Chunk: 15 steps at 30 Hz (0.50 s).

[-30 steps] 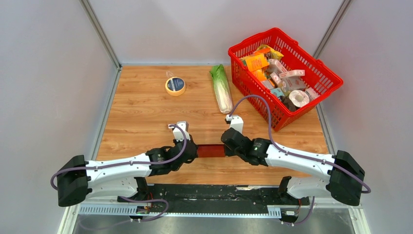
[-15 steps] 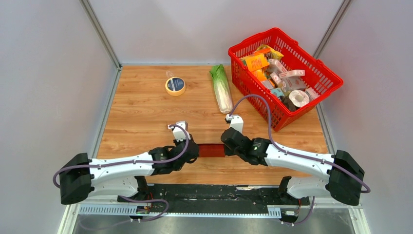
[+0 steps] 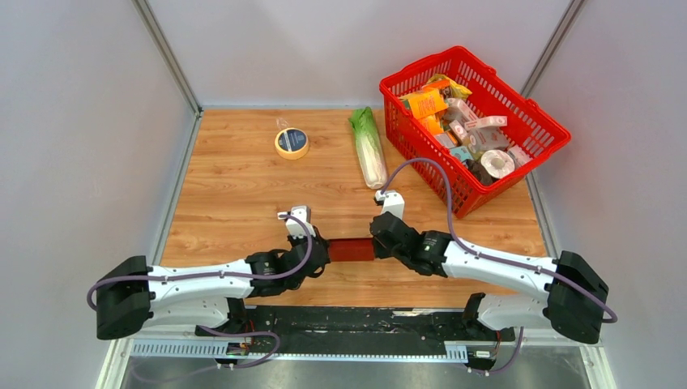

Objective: Fold the paper box

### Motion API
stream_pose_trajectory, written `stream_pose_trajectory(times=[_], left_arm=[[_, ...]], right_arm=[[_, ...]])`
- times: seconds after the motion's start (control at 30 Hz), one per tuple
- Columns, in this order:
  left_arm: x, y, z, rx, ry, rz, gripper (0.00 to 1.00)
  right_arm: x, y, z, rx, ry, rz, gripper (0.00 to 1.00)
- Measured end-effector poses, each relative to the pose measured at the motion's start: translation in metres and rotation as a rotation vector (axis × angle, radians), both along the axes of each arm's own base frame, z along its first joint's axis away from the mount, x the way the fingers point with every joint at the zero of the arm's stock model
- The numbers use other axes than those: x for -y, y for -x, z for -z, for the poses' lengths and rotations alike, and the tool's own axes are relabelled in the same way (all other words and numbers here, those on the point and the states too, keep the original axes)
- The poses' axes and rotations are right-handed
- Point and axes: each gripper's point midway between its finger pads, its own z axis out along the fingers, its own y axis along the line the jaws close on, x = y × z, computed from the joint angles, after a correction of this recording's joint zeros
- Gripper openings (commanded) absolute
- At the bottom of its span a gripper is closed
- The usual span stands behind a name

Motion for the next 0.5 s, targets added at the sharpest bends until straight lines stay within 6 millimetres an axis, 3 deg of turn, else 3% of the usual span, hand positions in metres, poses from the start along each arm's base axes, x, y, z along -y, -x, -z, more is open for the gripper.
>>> stream_pose_trajectory(times=[0.33,0.5], left_arm=[[-0.0020,0.0034,-0.0012,0.020,-0.082,-0.013,0.00],[-0.0017,0.0073,-0.0002,0.018,-0.084,0.020,0.00]], right_arm=[[-0.0010,-0.0044,0.0011,0.062,0.008,-0.064,0.01],[0.0002,-0.0001,0.0005,0.070,0.003,-0.102,0.07]])
